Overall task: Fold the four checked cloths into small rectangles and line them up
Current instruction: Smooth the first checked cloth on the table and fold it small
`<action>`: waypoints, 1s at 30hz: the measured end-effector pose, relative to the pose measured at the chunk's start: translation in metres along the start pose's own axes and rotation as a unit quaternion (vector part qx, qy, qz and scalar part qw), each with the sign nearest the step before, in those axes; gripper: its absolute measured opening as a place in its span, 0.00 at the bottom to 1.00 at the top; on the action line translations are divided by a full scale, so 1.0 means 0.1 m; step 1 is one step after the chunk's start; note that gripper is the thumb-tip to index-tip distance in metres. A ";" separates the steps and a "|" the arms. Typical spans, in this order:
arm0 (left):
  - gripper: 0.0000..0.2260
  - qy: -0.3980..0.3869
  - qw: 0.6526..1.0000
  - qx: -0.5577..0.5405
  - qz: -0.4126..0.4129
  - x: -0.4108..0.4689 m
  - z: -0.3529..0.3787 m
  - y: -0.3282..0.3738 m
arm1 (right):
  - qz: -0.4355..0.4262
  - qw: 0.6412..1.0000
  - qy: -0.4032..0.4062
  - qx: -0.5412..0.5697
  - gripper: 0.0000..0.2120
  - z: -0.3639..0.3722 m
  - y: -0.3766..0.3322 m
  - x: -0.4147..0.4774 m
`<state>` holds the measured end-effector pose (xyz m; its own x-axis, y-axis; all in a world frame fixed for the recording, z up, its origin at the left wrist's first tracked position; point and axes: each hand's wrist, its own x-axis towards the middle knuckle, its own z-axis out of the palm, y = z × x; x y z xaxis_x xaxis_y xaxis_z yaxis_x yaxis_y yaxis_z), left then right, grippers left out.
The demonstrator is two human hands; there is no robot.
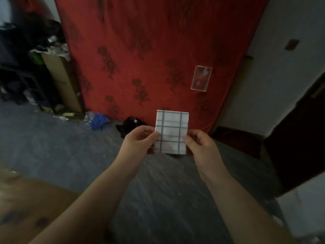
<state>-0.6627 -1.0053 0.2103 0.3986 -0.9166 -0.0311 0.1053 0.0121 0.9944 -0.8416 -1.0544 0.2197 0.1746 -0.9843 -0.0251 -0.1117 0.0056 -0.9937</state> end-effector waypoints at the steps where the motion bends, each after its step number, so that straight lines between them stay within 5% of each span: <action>1: 0.09 0.009 1.000 0.000 -0.004 0.17 -0.04 0.01 | 0.002 1.000 -0.010 0.004 0.05 0.10 -0.02 0.19; 17: 0.01 0.279 0.959 0.005 -0.042 2.69 -1.05 -0.44 | -0.025 0.959 -0.277 -0.048 0.03 2.05 0.33 3.37; 23: 0.02 0.427 0.900 -0.028 -0.085 3.00 -1.46 -0.61 | -0.021 0.894 -0.441 -0.080 0.05 2.96 0.42 4.04; 30: 0.04 0.585 0.801 -0.063 -0.110 2.64 -1.93 -0.72 | 0.000 0.793 -0.601 -0.100 0.05 4.08 0.60 3.82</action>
<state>-0.3891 -1.1708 0.1105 0.9310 0.1000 -0.3512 0.3520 0.0104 0.9360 -0.3827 -1.3577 0.1063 0.9675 -0.1034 -0.2308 -0.2439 -0.1405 -0.9596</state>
